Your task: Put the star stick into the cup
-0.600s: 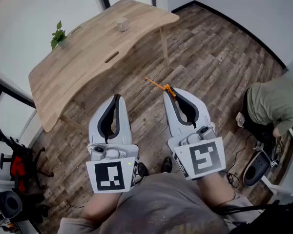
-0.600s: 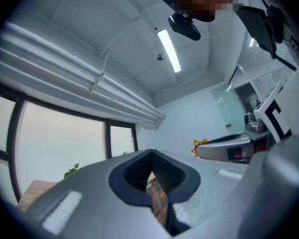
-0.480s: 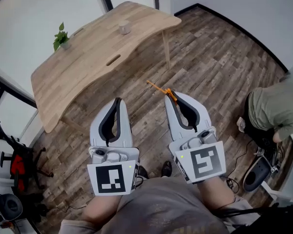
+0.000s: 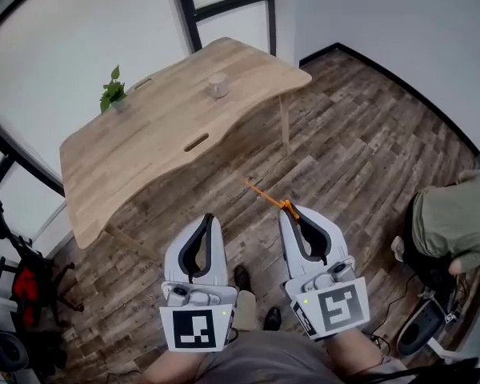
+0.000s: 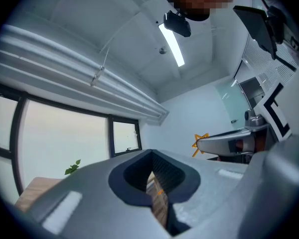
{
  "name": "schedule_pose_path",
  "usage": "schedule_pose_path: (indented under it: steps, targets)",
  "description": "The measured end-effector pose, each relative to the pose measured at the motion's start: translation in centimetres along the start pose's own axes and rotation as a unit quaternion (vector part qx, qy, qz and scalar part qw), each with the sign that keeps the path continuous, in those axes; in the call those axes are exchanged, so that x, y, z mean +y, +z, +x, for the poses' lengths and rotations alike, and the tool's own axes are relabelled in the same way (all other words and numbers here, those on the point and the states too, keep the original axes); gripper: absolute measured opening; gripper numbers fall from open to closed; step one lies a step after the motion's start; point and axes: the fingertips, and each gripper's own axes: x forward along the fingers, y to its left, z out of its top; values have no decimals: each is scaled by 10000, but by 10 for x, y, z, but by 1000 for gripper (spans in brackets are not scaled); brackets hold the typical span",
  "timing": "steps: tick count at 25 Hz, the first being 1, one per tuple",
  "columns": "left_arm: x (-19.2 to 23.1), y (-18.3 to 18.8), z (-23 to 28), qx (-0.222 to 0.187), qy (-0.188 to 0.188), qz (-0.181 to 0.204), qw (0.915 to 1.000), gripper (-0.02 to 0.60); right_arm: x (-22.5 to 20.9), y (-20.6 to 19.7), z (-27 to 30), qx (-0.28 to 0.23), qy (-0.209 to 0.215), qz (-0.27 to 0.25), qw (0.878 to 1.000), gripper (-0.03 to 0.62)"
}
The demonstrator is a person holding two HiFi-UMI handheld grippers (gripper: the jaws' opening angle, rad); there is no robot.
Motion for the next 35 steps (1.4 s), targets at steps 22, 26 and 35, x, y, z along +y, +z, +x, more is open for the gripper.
schedule_pose_path:
  steps: [22,26,35]
  targets:
    - [140,-48,229,-182,-207,-420,9987,2,-57,-4,254,144,-107,-339,9993,46]
    - [142,-61,255,-55,-316,-445,9985,2,-74,-8,277,174,-180,-313,9992,46]
    - [152,-101,342,299,-245,-415,9984,2,-133,-34,351,289,-132,-142,9994,46]
